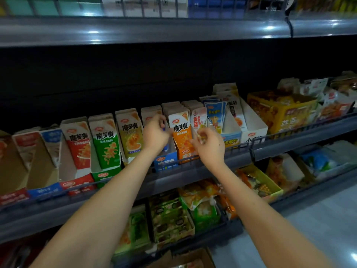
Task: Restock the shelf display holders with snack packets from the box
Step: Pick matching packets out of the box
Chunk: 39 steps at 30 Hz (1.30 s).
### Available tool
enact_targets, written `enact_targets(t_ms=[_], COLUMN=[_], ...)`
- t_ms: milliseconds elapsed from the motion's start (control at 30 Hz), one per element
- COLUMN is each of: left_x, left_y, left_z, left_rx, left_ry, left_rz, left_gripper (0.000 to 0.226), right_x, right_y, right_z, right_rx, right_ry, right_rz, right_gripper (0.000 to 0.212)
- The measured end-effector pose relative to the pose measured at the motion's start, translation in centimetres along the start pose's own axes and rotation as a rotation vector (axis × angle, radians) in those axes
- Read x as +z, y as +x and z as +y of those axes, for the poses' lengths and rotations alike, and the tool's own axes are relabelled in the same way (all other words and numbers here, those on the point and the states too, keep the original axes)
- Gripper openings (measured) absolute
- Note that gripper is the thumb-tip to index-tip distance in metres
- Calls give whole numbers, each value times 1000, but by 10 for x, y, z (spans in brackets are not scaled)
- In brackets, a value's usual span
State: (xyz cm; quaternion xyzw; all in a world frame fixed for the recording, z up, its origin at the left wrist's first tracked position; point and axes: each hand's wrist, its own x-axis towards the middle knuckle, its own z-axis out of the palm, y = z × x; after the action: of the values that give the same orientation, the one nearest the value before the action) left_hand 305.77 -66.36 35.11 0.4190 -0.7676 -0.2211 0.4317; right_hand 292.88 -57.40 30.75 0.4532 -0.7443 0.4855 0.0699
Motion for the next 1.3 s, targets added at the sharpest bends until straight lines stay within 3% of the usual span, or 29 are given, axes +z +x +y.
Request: enact_targets(t_ms=[100, 267, 433, 467, 633, 767, 900, 1067, 1300], left_x=[-19, -50, -58, -56, -45, -35, -22, -15, -11], left_y=[-33, -139, -272, -295, -377, -417, -439, -453, -453], left_z=[5, -12, -89, -107, -189, -226, -249, -264, -273], left_rx=[23, 13, -113, -164, -517, -700, -795, -868, -905], left_ry=[-69, -160, -23, 5, 88, 88, 65, 24, 2], left_rz=[-17, -97, -329, -375, -451, -402, -374, -357, -364], left_gripper=[17, 3, 9, 8, 9, 14, 14, 12, 15], right_x=[-23, -25, 2, 6, 35, 60, 90, 116, 132], right_y=[-45, -152, -271, -292, -367, -403, -423, -428, -432], right_z=[-7, 17, 74, 86, 140, 157, 173, 186, 187], right_rx=[89, 366, 496, 510, 556, 507, 402, 207, -2], right_ry=[191, 411, 131, 59, -165, -262, -347, -444, -645], right_rz=[-91, -420, -799, -848, -985, -1029, -933, -929, -1065], right_gripper=[24, 10, 9, 4, 22, 12, 50, 66, 87])
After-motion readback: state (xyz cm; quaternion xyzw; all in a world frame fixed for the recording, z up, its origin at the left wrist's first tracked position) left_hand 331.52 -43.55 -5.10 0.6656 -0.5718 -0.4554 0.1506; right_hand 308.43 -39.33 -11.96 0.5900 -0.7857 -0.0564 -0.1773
